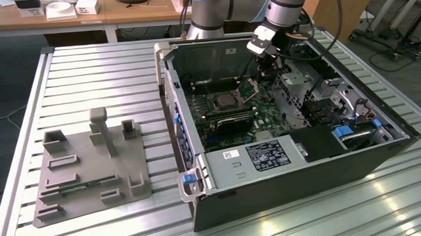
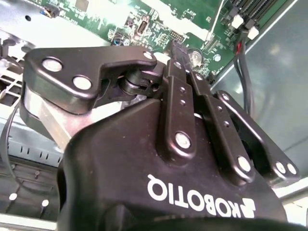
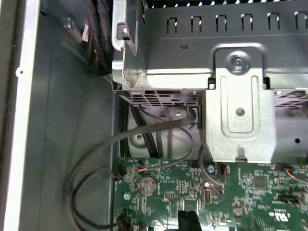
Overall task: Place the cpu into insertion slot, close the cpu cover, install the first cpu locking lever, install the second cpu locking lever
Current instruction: 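Close the cpu cover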
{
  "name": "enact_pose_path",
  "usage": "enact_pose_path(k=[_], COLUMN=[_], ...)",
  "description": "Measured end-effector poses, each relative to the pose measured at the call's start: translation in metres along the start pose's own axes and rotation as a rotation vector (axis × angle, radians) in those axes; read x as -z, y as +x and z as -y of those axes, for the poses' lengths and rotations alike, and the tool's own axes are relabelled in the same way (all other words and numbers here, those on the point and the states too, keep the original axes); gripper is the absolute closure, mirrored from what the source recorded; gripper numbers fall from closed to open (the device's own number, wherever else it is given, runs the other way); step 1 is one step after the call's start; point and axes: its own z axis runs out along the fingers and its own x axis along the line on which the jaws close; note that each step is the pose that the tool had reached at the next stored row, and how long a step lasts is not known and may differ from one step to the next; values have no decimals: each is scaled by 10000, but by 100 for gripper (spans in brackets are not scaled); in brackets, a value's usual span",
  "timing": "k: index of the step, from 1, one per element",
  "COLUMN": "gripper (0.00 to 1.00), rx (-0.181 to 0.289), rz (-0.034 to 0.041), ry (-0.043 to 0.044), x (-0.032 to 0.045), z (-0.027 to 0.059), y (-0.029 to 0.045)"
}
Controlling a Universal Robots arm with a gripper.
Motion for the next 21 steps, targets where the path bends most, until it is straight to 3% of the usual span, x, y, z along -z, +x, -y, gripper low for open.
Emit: enact_pose_path(k=[7,21], gripper=[90,90], rx=[-1,1], rz=[0,66], ry=[0,4], x=[-116,-136], z=[-2,49], y=[-4,-27])
